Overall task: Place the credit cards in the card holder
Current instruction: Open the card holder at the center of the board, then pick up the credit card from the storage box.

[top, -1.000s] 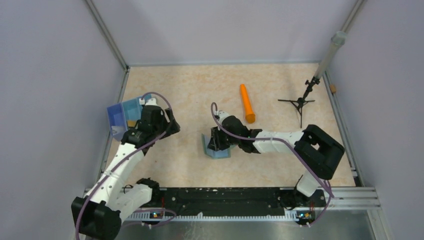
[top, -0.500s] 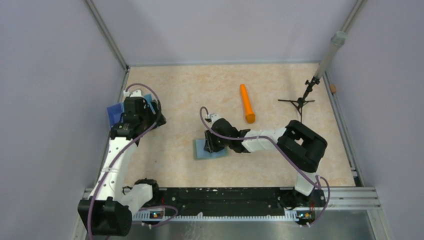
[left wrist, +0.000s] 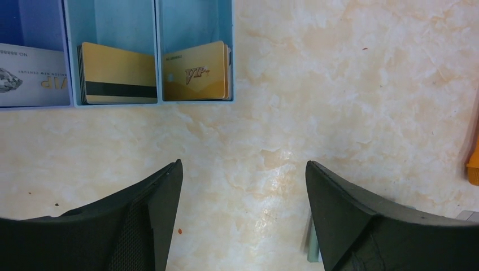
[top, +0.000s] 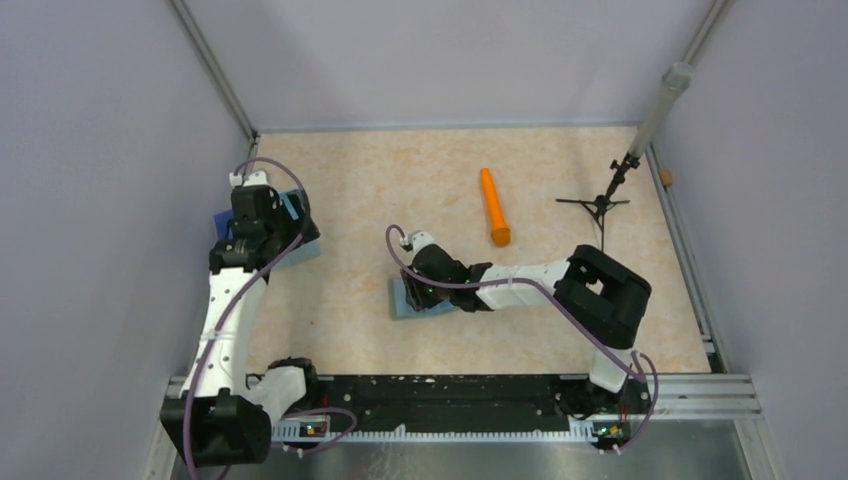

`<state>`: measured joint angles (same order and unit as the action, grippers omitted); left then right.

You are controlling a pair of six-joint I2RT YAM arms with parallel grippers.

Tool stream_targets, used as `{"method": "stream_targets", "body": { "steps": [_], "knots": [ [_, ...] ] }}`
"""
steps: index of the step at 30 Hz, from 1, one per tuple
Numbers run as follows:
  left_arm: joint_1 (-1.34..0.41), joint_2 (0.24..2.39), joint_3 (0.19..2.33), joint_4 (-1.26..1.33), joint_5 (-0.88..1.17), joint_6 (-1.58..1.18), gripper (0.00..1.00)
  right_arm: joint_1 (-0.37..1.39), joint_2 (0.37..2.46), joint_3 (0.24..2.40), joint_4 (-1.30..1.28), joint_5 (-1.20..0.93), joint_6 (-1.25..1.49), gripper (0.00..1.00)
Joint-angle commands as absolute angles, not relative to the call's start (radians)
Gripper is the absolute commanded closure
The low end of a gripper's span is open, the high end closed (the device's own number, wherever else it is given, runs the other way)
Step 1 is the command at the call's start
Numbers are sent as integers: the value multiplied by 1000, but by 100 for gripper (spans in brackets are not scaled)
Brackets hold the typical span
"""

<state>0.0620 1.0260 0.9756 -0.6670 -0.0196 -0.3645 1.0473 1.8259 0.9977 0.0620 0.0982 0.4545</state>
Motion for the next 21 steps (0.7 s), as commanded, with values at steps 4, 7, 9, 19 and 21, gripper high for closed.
{"method": "stream_targets", "body": {
  "steps": [4,7,9,19,21],
  "knots": [
    [87,1085,1024,-597,-13,-355,16,1049,1741,1048,-6,45,398,57],
    [91,1140,1024,-567,46,-367,18,1050,1725,1050,-9,45,392,55],
    [95,1200,1039,-559,83,-371,18,1050,1718,1045,-8,46,389,54],
    [113,1432,1170,-572,50,-369,23,1050,1692,998,55,13,397,53],
    [117,1473,1189,-582,37,-367,27,1050,1687,989,70,4,397,53]
  ]
}}
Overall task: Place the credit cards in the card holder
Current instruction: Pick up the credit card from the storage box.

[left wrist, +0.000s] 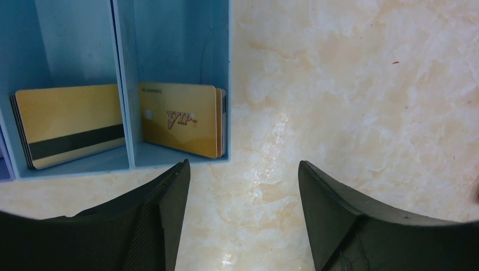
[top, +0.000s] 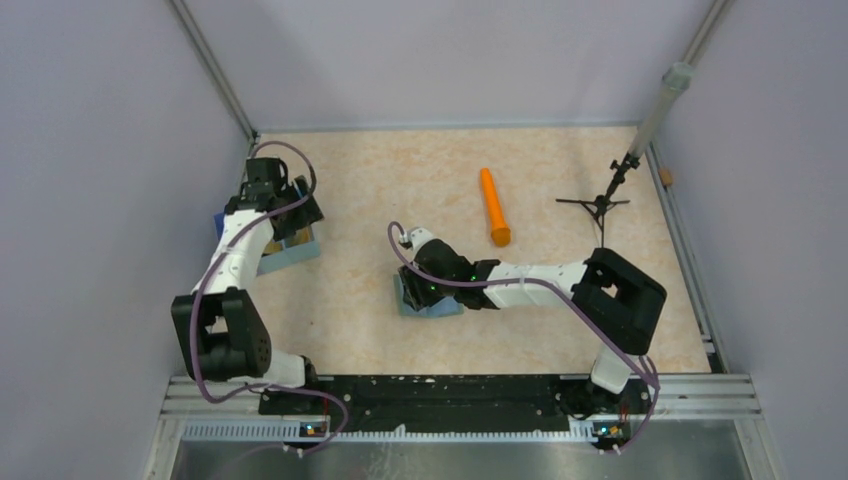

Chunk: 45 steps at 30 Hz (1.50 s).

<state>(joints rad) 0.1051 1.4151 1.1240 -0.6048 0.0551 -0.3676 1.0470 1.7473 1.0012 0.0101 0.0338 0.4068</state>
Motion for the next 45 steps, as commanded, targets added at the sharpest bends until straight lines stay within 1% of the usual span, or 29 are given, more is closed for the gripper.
{"method": "stream_targets", "body": {
  "steps": [1,4,11,17,22,27,37,41,45],
  "knots": [
    [120,1486,1194,-584,30,-365,30,1050,1683,984,75,3,399,53],
    [135,1529,1198,-588,26,-363,35,1049,1675,975,87,-9,402,54],
    [144,1583,1200,-596,35,-343,35,1049,1676,962,115,-52,408,54],
    [147,1614,1207,-592,94,-328,36,1049,1679,960,119,-51,410,54],
    [149,1617,1214,-597,118,-327,45,1048,1679,957,123,-49,413,55],
    [149,1599,1209,-598,98,-321,55,1050,1680,958,128,-55,418,56],
    [149,1601,1212,-610,75,-311,66,1049,1680,959,126,-58,425,57],
    [149,1598,1213,-614,67,-311,72,1049,1678,958,127,-60,426,58],
    [149,1588,1210,-615,53,-308,76,1049,1675,960,128,-62,425,58]
  ]
}}
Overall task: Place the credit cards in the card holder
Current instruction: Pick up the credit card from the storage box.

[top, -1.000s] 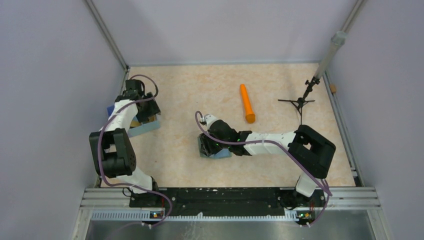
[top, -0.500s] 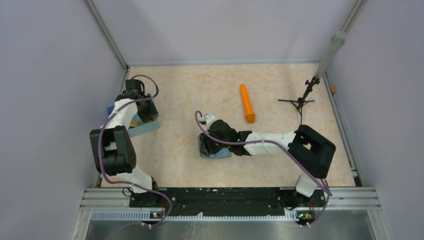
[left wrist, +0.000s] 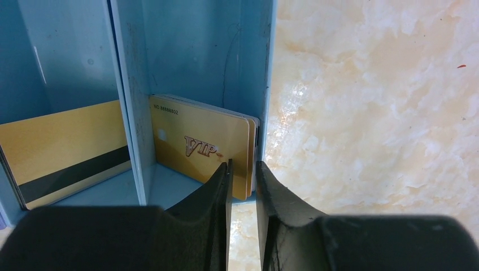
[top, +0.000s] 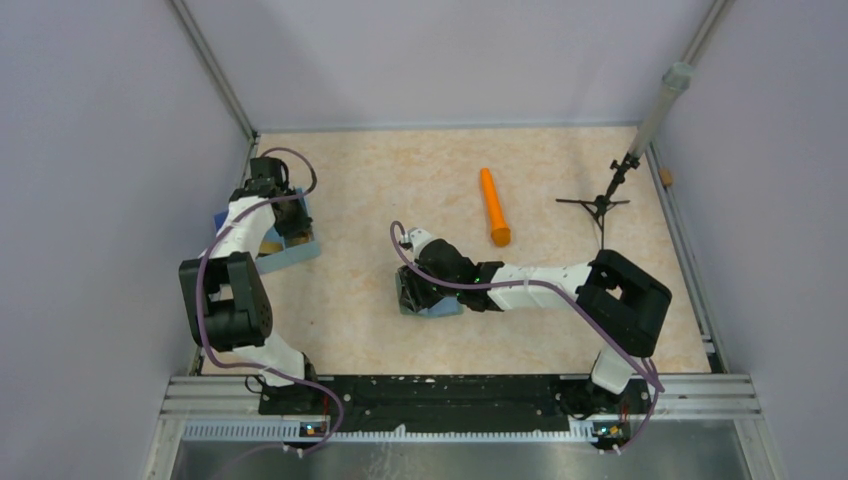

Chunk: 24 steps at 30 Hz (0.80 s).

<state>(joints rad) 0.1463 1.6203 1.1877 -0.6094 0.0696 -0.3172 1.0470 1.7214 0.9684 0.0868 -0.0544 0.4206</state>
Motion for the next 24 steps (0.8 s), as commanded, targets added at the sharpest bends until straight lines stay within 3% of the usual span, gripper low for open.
{"method": "stream_targets", "body": {
  "steps": [1,9,24],
  "knots": [
    [149,1588,1210,-615,51,-307,76,1049,1674,960,127,-62,426,58],
    [149,1591,1215,-626,28,-302,84,1049,1673,960,124,-60,427,59],
    [149,1551,1202,-641,-49,-291,84,1048,1670,960,121,-60,429,59]
  ]
}}
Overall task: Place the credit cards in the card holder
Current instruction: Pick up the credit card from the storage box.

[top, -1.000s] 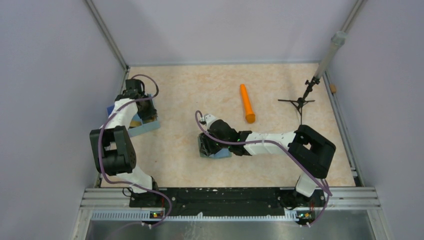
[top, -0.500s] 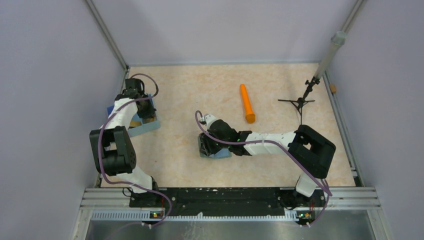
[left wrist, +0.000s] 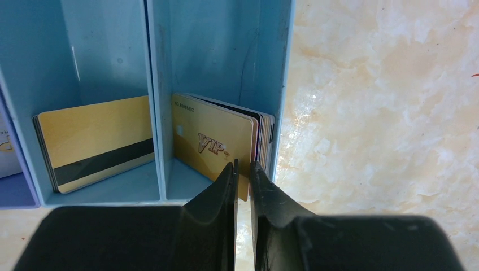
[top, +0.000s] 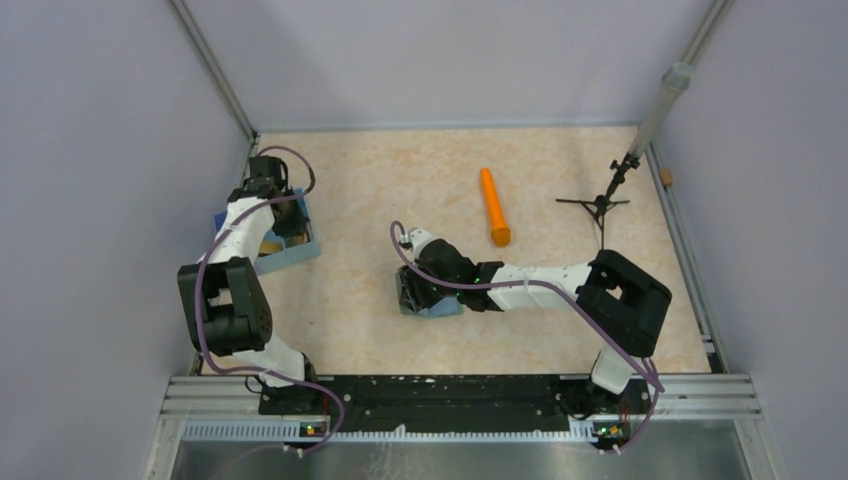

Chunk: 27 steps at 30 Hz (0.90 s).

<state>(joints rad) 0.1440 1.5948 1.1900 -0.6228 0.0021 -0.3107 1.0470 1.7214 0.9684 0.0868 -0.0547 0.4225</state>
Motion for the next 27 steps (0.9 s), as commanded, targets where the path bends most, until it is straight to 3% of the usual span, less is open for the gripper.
{"method": "stream_targets", "body": {
  "steps": [1,8,27],
  "knots": [
    [149,1550,1200,-640,-52,-290,83,1049,1668,960,121,-60,429,59],
    [148,1561,1199,-639,-26,-288,74,1050,1666,958,121,-60,429,59],
    [150,1554,1193,-646,-30,-287,69,1048,1652,949,120,-60,434,59]
  ]
}}
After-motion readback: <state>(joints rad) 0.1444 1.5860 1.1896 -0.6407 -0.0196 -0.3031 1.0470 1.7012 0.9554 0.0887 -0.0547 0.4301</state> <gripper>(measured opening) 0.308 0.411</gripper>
